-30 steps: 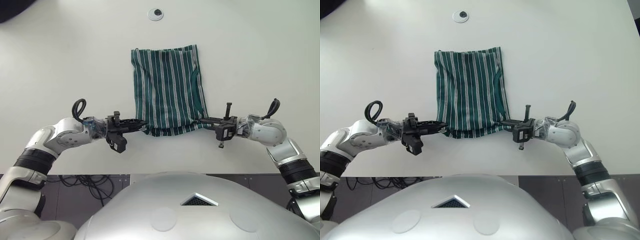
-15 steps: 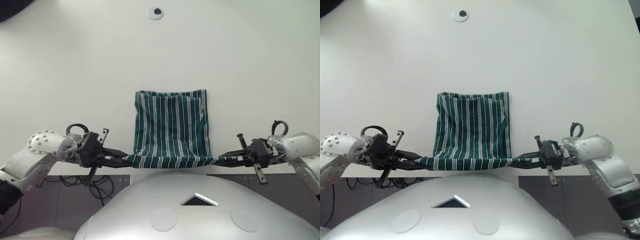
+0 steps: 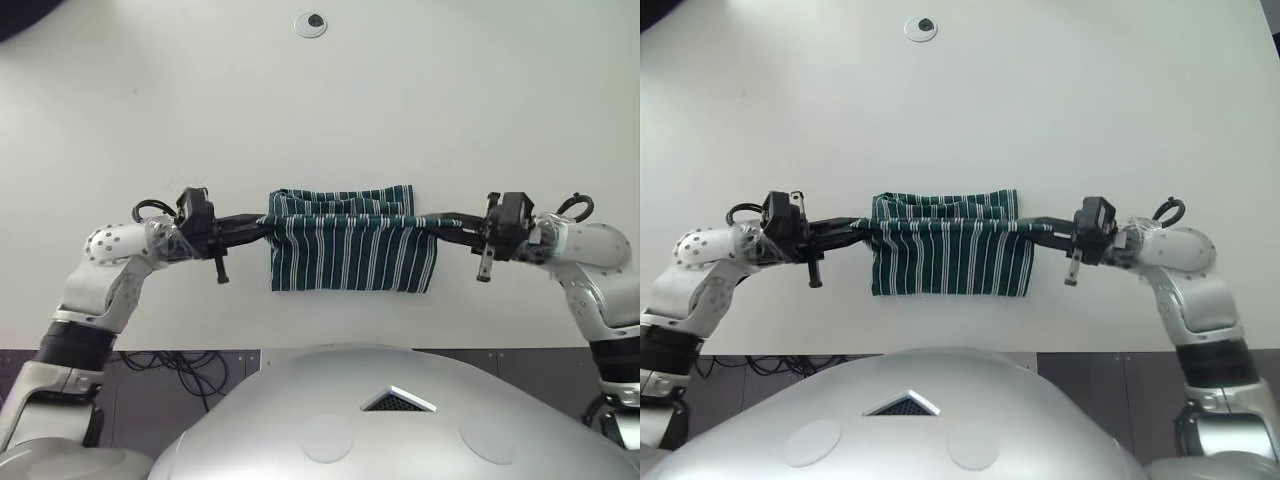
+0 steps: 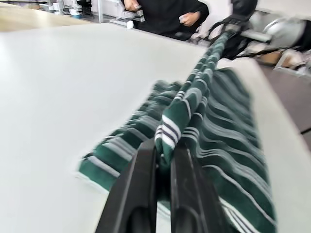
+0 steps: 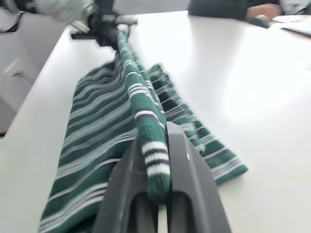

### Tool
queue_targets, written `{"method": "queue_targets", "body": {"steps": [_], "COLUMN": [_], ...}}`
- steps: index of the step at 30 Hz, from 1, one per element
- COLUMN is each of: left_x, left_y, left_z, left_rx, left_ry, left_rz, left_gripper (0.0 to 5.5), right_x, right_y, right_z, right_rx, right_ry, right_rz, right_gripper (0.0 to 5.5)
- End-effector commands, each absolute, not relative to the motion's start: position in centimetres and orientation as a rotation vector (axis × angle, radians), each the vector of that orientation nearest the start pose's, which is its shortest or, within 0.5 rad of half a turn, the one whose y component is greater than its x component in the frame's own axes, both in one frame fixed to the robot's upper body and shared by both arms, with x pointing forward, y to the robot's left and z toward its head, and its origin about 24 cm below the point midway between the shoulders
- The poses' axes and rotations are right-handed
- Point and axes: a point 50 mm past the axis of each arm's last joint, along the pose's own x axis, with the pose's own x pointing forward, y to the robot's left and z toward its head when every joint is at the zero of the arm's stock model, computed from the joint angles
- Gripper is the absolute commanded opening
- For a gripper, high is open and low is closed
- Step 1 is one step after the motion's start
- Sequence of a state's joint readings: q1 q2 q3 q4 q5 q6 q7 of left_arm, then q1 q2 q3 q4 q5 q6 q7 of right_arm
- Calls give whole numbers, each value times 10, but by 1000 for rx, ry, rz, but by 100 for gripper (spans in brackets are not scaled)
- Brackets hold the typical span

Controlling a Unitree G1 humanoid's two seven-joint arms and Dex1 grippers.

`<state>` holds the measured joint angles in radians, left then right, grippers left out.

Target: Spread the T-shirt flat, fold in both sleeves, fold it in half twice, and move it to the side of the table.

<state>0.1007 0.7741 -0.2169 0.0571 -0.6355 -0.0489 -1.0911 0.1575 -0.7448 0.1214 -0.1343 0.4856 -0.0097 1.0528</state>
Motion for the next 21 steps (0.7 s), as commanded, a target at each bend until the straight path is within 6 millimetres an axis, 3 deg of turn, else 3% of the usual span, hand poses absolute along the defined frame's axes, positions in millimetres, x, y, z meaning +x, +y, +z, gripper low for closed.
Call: {"method": "queue_targets", "body": {"steps": [1, 4, 5, 9, 14, 17, 21], "left_x": [204, 208, 210, 222, 241, 246, 267], "left_y": [225, 227, 228, 233, 239, 235, 236], "left_z": [32, 30, 29, 31, 36, 37, 47], "left_rx": [84, 119, 123, 139, 127, 98, 82], "left_ry": [311, 318, 325, 314, 273, 247, 121], "left_rz": [-1120, -1095, -1086, -996, -851, -809, -618], "left_gripper": [7, 7, 45, 100, 100, 100, 100], "right_x": [204, 211, 214, 227, 236, 228, 210], "right_y": [-207, -204, -204, -206, -208, -192, -148], "right_z": [56, 49, 48, 49, 54, 59, 60], "right_rx": [-256, -307, -309, -318, -316, -264, -190], "right_ry": [213, 202, 200, 166, 104, 51, -9], "right_rz": [1126, 1084, 1067, 972, 896, 972, 1129], "right_gripper": [0, 0, 35, 94, 94, 94, 94]}}
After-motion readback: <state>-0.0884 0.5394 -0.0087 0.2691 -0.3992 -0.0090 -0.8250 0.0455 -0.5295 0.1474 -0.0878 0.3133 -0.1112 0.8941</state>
